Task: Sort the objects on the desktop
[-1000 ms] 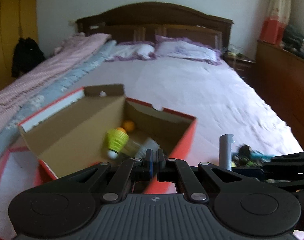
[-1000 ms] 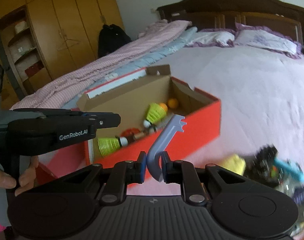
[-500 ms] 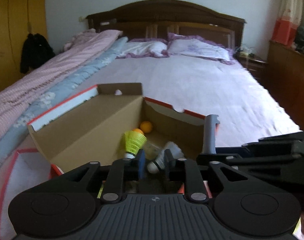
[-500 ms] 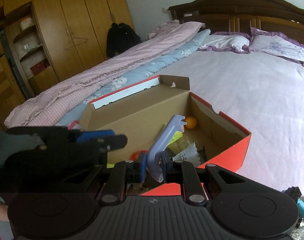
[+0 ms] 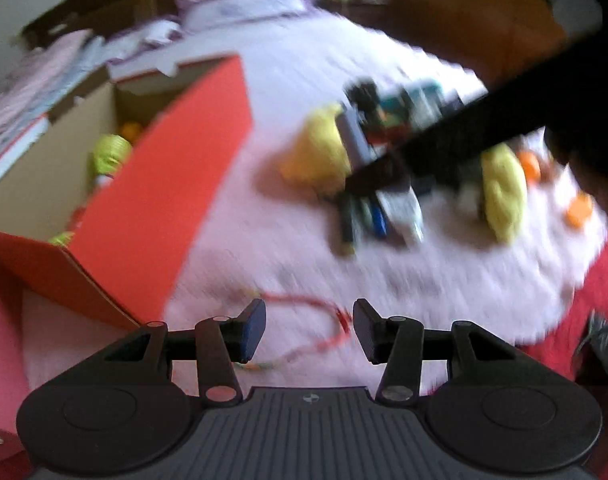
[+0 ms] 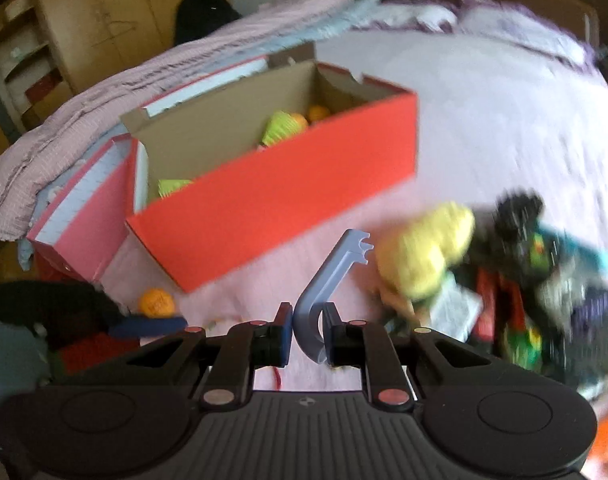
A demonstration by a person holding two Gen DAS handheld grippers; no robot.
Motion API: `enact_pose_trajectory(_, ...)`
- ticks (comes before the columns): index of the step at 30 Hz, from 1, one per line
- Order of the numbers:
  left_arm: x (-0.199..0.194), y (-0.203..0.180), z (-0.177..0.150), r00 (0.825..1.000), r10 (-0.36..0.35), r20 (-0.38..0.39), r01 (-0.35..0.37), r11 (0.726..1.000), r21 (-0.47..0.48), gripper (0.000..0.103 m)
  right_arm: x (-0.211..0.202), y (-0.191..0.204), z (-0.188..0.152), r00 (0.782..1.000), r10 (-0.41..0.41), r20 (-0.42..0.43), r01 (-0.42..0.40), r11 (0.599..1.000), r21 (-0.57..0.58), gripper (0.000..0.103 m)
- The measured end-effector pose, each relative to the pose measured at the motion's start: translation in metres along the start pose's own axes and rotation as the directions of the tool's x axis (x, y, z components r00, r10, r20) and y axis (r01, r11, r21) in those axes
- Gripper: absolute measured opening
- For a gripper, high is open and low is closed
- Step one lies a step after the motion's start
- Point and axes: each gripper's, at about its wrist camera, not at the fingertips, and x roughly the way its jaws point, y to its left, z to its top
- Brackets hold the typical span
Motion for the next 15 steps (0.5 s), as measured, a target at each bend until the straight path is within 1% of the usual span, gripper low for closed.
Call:
enact_pose_trajectory(4, 0.017, -0.004, -0.011, 0.999, -0.016, -0.039, 0.018, 0.999, 0.049, 0.049, -0.003, -0.008, -0.021, 1.0, 0.014, -0.007, -0.013, 0.997, 0.074, 0.018)
enact_pose_trajectory(6, 0.024, -0.006, -0.013, 0.999, -0.018, -0.051, 0.021, 0.997, 0.072, 0.049, -0.003, -0.009, -0.028, 1.0, 0.014, -0.011, -0.013, 0.996, 0.091, 0.018)
enact_pose_trajectory(9, 0.034, -0.009, -0.014, 0.997, 0.001, -0.073, 0.007, 0.995, 0.102, 0.048, -0.002, -0.01, -0.03, 1.0, 0.018, -0.013, -0.017, 0.994, 0.104, 0.017)
enact_pose_trajectory(11, 0.038, -0.008, -0.015, 0.996, 0.0, -0.086, 0.009, 0.995, 0.097, 0.046, -0.003, -0.009, -0.03, 1.0, 0.02, -0.009, -0.019, 0.995, 0.103, 0.018)
enact_pose_trajectory(13, 0.041, -0.006, -0.015, 0.995, 0.0, -0.102, 0.009, 0.996, 0.088, 0.038, -0.007, -0.009, -0.027, 1.0, 0.022, -0.006, -0.022, 0.995, 0.101, 0.018)
enact_pose_trajectory(14, 0.041, -0.005, -0.015, 0.995, 0.001, -0.104, 0.007, 0.997, 0.08, 0.036, -0.007, -0.009, -0.026, 1.0, 0.023, -0.005, -0.023, 0.995, 0.102, 0.018)
enact_pose_trajectory(15, 0.042, -0.004, -0.015, 0.994, 0.002, -0.106, 0.006, 0.997, 0.072, 0.032, -0.008, -0.009, -0.025, 1.0, 0.025, -0.004, -0.024, 0.994, 0.103, 0.018)
